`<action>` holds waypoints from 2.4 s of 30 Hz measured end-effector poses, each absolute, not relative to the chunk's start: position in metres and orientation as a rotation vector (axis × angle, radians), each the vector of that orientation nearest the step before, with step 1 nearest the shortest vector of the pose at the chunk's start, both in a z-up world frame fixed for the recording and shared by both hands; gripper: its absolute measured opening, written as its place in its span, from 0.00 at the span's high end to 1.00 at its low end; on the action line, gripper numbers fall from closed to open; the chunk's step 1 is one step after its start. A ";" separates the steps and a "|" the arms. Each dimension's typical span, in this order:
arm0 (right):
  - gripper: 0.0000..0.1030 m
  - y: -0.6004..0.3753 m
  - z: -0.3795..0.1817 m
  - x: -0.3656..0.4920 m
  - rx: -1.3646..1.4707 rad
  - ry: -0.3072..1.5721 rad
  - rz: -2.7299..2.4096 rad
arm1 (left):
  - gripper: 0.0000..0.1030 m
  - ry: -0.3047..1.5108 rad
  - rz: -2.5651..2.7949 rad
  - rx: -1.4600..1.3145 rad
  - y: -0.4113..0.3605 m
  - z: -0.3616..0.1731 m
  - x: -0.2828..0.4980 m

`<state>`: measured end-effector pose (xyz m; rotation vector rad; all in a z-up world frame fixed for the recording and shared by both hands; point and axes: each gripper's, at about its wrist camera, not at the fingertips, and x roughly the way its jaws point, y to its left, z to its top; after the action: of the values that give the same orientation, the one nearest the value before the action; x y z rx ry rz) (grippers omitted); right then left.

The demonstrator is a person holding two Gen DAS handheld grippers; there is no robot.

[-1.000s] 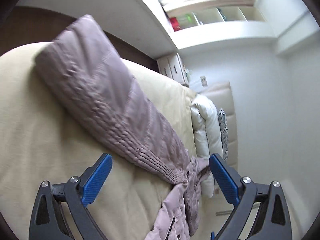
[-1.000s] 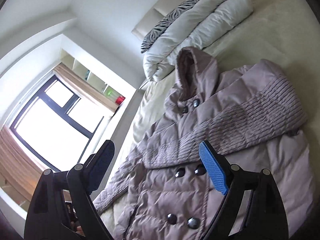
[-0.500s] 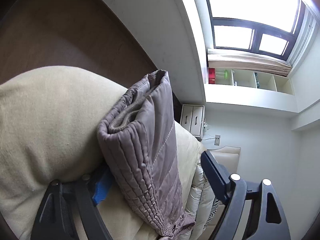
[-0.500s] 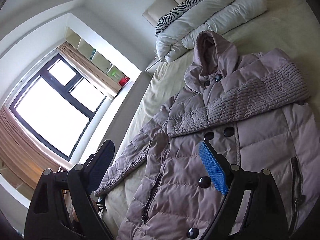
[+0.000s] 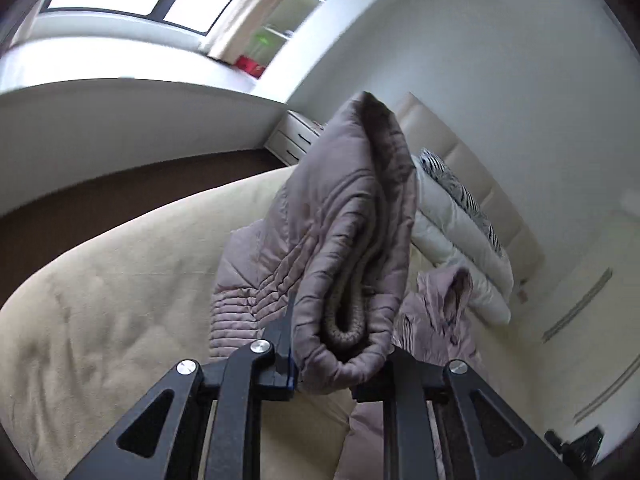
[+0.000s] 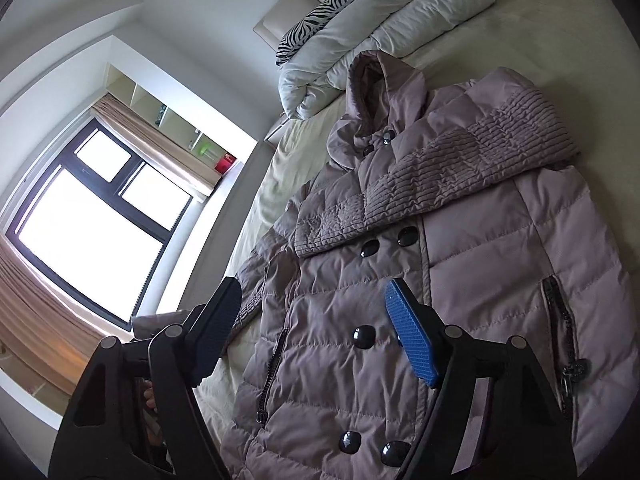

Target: Fold large clothes

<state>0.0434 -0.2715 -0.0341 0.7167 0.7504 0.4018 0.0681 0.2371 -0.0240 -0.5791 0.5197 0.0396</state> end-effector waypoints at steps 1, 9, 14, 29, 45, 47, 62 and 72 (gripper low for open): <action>0.29 -0.274 -0.037 0.044 0.728 0.752 0.406 | 0.81 0.540 -0.006 -0.470 0.203 -0.019 0.075; 0.30 -0.294 -0.049 0.059 0.863 0.802 0.484 | 0.81 0.637 -0.181 0.086 0.006 -0.048 0.094; 0.30 -0.272 -0.058 0.090 0.917 0.891 0.598 | 0.81 0.644 -0.212 0.209 -0.040 -0.063 0.085; 0.71 -0.178 -0.087 0.168 0.794 1.157 0.716 | 0.71 0.631 -0.224 0.268 -0.052 -0.076 0.083; 0.83 -0.218 0.088 0.189 0.752 0.816 0.752 | 0.02 0.660 -0.099 -0.309 0.066 -0.082 0.107; 0.83 -0.222 0.124 0.191 0.741 0.761 0.763 | 0.02 0.686 -0.074 -0.411 0.080 -0.091 0.122; 0.83 -0.245 0.236 0.202 0.713 0.568 0.840 | 0.24 0.806 0.027 -0.536 0.098 -0.123 0.246; 0.83 -0.305 0.214 0.217 0.761 0.518 0.758 | 0.43 0.819 0.072 -0.451 0.104 -0.130 0.266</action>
<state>0.2170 -0.3050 0.2145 0.7612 0.5184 0.7579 0.2661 0.1039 -0.1298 -0.4506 0.8188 0.0724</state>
